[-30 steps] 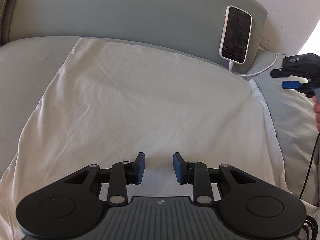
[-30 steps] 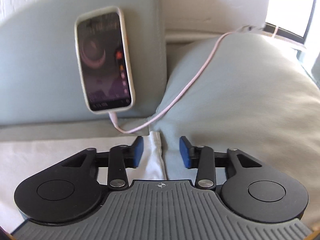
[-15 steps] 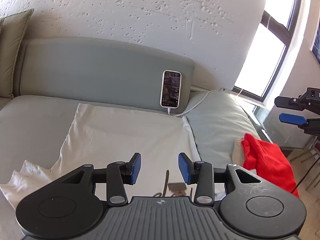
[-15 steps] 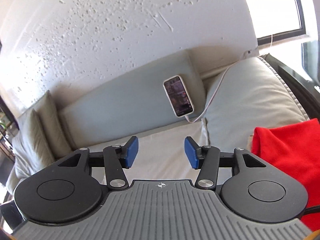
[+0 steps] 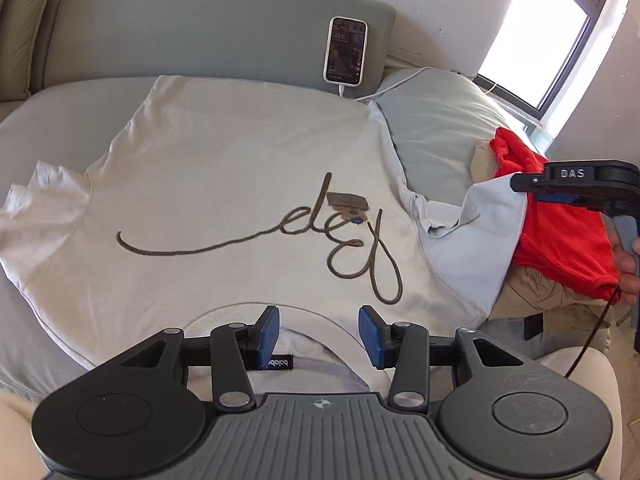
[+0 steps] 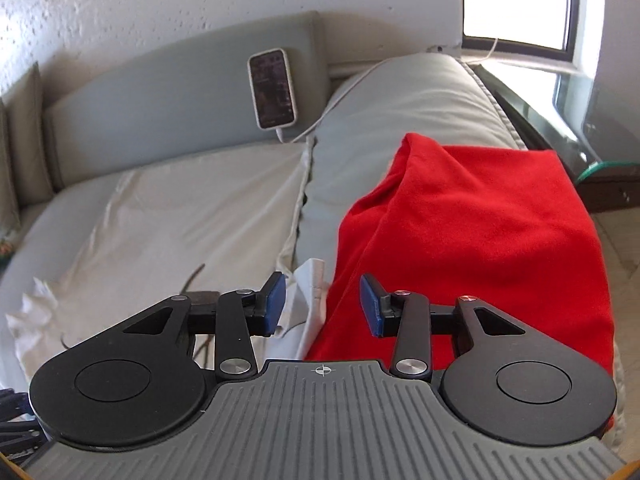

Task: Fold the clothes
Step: 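Grasp the sweatshirt sleeve nearest the right gripper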

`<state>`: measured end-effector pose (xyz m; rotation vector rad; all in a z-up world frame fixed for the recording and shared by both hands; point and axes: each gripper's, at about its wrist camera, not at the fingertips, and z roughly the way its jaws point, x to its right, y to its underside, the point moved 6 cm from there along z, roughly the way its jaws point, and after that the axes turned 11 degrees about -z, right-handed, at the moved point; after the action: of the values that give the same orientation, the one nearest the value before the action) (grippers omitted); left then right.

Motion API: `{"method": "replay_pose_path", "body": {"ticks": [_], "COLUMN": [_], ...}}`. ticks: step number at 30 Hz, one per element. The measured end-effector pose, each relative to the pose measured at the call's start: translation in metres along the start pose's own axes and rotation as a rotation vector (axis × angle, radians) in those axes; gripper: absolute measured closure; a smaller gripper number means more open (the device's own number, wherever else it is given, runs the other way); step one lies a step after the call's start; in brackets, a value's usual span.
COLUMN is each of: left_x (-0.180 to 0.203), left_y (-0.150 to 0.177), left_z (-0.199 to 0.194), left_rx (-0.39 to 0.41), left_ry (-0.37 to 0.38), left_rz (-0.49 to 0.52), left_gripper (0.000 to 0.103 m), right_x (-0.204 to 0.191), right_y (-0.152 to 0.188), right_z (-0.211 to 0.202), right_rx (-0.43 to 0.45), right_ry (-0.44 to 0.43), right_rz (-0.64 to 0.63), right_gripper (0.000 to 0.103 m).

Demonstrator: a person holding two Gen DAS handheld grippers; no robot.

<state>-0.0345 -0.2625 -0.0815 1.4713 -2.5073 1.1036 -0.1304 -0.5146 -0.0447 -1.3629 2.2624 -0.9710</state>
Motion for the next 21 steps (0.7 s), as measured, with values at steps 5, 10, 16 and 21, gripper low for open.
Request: {"method": "replay_pose_path", "body": {"ticks": [5,10,16,21], "left_x": [-0.002,-0.010,-0.021,-0.032], "left_y": [0.003,0.007,0.011,0.013], "left_z": [0.004,0.007,0.011,0.009], "left_rx": [-0.013,-0.028,-0.044,-0.048], "left_ry": [0.003,0.010,0.026,0.030], "left_rz": [-0.014,-0.055,-0.091,-0.117], "left_gripper": [0.061,0.061,0.061,0.061], "right_x": [-0.013,0.014,0.020,-0.010], "right_y": [-0.005,-0.032,-0.023,-0.017], "right_z": [0.030,0.012,0.007,0.007], "right_rx": [-0.088,-0.002,-0.025,-0.050], "right_ry": [0.121,0.140,0.083,-0.035], "right_rz": [-0.193,0.059,0.195,0.253], "right_gripper": [0.089,0.102,0.102,0.102]}}
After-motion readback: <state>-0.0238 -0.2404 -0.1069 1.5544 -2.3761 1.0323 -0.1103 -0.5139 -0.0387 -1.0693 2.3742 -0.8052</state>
